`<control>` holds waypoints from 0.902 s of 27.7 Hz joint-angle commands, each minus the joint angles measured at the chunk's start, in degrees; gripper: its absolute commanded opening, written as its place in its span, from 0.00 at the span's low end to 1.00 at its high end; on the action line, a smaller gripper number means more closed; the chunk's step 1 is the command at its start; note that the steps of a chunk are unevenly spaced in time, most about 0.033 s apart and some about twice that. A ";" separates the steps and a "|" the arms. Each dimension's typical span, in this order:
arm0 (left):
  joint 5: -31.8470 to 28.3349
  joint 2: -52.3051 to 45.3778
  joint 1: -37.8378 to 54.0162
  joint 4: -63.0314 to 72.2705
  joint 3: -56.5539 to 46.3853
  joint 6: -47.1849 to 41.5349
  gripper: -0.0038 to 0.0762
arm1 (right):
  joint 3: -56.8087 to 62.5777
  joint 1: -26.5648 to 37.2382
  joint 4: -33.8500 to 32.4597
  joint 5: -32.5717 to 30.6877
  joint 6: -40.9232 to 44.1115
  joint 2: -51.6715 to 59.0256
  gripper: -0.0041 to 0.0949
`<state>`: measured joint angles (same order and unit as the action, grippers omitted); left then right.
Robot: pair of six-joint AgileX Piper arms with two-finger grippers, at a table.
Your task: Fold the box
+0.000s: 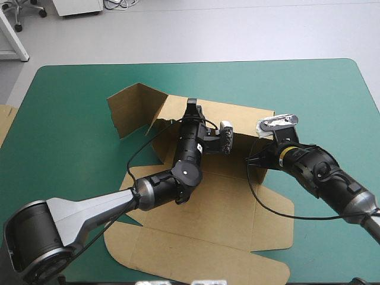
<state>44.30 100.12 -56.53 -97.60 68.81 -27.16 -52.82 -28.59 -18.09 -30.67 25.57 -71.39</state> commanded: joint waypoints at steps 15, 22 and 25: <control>2.35 -2.06 -3.94 0.97 1.21 -5.32 0.18 | -4.07 2.33 -9.16 2.45 -2.51 -1.28 0.02; 5.55 -2.25 -5.89 1.64 1.21 -5.48 0.32 | -4.07 2.33 -8.55 2.62 -0.79 -1.41 0.02; 9.04 -3.27 -8.11 4.04 1.31 -5.36 0.32 | -4.07 2.33 -8.55 2.99 0.27 -2.25 0.02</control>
<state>49.67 100.07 -62.80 -92.93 68.76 -31.68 -54.98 -26.31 -24.53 -30.44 26.65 -74.50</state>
